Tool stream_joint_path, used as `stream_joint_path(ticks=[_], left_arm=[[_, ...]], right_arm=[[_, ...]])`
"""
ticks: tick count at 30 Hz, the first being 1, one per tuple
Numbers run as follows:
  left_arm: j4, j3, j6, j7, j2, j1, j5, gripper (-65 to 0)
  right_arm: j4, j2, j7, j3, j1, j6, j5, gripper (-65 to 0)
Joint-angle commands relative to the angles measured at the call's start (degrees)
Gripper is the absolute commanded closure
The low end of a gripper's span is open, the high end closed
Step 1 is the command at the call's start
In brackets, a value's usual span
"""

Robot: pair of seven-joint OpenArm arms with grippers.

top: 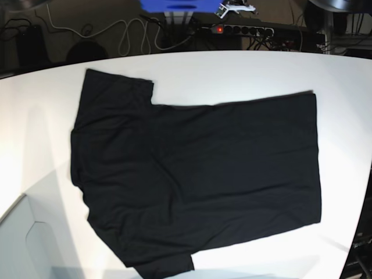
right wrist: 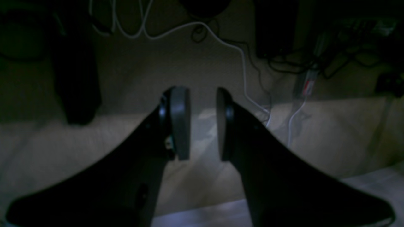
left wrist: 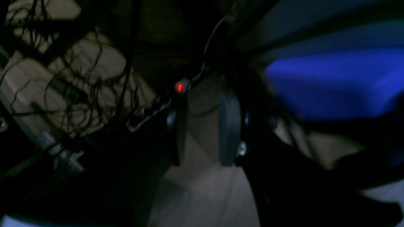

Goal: Fold the T-shirt properly
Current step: 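Move both grippers out from rest toward the shirt's shoulders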

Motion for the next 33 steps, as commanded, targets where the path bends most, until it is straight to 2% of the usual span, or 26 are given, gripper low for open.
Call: stream_joint_path(ticks=[1, 5, 11, 14, 20, 22, 25, 29, 33], left_arm=[[1.29, -1.07, 0.52, -0.05, -0.5, 2.12, -0.11, -16.8], [3.93, -4.5, 0.52, -0.14, -0.5, 5.02, -0.11, -16.8], [11.4, -8.45, 0.52, -0.14, -0.76, 9.24, -0.11, -16.8], [14.48, -8.98, 0.52, 0.48, -1.11, 10.65, -0.11, -16.8], [17.99, -9.42, 0.52, 0.48, -1.99, 12.94, -0.11, -16.8], [20.02, -10.83, 0.52, 0.48, -2.08, 13.99, -0.11, -16.8], [22.83, -12.58, 0.52, 0.57, -2.17, 14.43, -0.11, -16.8], [25.38, -13.64, 0.52, 0.57, -2.34, 15.05, -0.11, -16.8], [27.31, -13.11, 0.52, 0.57, -2.34, 14.87, -0.11, -16.8]], right_arm=[[1.54, 0.86, -0.9, 0.34, -1.96, 1.79, 2.14, -12.6], [6.38, 1.12, -6.96, 0.34, -2.57, 2.93, 7.32, -12.6], [15.08, 1.12, -10.13, 0.34, -4.95, 2.93, 6.8, -12.6], [17.81, 1.12, -12.85, 0.43, -5.21, 2.93, 6.88, -12.6], [24.66, 1.12, -13.64, 0.52, -7.14, 2.93, 6.88, -12.6], [27.83, 1.12, -15.67, 0.69, -7.58, 2.93, 6.88, -12.6], [31.7, 1.04, -19.36, 2.71, -8.02, 2.93, 6.97, -12.6], [36.44, 0.86, -21.12, 5.97, -8.37, 3.02, 7.06, -12.6], [39.34, 0.86, -22.52, 6.49, -8.29, 3.02, 7.06, -12.6]])
